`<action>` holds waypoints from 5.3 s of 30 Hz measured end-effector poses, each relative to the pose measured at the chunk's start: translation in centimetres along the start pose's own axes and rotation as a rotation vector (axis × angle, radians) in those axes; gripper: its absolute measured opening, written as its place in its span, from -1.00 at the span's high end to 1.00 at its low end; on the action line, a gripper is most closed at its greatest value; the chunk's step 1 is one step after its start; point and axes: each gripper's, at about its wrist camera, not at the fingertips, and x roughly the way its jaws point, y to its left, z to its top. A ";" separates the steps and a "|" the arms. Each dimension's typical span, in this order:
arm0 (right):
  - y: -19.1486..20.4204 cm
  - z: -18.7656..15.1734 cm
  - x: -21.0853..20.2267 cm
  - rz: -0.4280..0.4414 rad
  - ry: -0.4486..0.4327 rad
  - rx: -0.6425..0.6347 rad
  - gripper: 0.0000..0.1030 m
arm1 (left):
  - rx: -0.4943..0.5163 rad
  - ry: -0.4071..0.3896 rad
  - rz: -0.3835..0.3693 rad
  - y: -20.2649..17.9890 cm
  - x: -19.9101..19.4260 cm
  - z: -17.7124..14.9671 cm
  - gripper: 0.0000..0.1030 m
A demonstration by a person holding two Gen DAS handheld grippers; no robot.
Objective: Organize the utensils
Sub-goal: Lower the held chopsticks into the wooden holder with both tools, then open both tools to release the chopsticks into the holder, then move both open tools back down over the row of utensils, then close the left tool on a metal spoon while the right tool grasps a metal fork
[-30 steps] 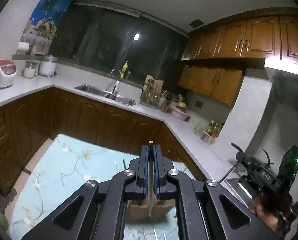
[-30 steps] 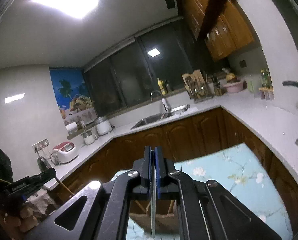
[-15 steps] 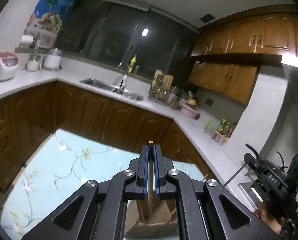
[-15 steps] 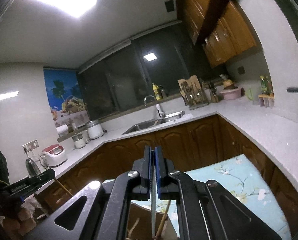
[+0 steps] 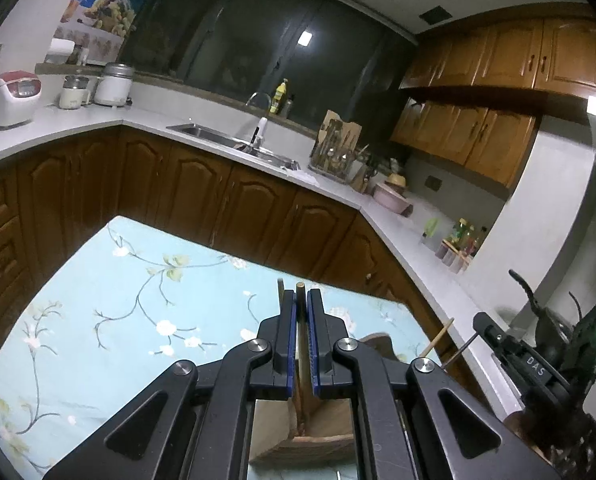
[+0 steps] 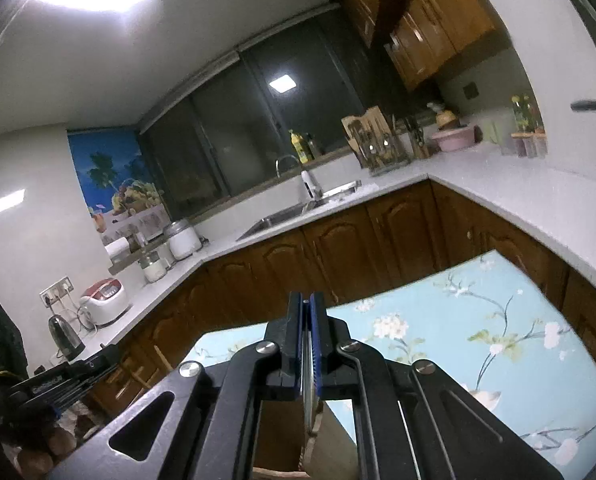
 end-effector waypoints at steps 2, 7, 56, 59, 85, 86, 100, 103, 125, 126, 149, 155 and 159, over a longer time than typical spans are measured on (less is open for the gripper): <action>-0.2 -0.4 0.4 0.001 0.019 0.015 0.94 | 0.007 0.012 0.004 -0.1 0.6 0.0 0.93; -0.5 -1.1 1.1 -0.002 0.050 0.025 0.93 | 0.026 0.023 0.006 -0.5 1.3 0.4 0.92; -0.3 -0.9 0.5 0.013 0.096 0.067 0.38 | 0.005 0.080 0.013 -1.0 -1.8 0.0 -0.16; -0.3 -1.3 -0.5 0.022 0.102 0.065 0.16 | 0.002 0.084 0.019 -0.9 -3.7 -0.8 -0.31; -2.2 -12.7 -15.8 -0.082 0.306 0.015 0.12 | -0.116 0.364 0.155 2.9 -18.9 -11.7 -0.41; -2.4 -13.1 -16.1 -0.086 0.315 0.017 0.12 | -0.120 0.370 0.154 2.8 -18.8 -11.8 -0.41; -3.0 -15.9 -16.8 -0.105 0.419 0.064 0.12 | -0.159 0.493 0.164 2.5 -18.7 -14.3 -0.41; -2.8 -16.3 -16.4 -0.111 0.453 0.063 0.12 | -0.162 0.527 0.166 2.3 -18.3 -14.6 -0.41; -1.5 -18.2 -11.7 -0.163 0.597 -0.047 -0.21 | -0.125 0.643 0.200 0.1 -11.8 -16.4 -0.30; -1.5 -18.2 -11.4 -0.162 0.603 -0.050 -0.21 | -0.115 0.642 0.209 0.0 -11.5 -16.4 -0.25; -2.9 -17.8 -7.0 -0.155 0.693 -0.044 0.47 | 0.023 0.632 0.105 0.7 -5.7 -14.9 0.34; -3.4 -18.1 -6.1 -0.148 0.754 -0.027 0.40 | -0.040 0.649 0.117 2.0 -6.2 -14.7 0.03; -3.0 -18.0 -5.2 -0.142 0.792 -0.057 0.40 | -0.023 0.682 0.149 0.7 -5.9 -14.9 0.06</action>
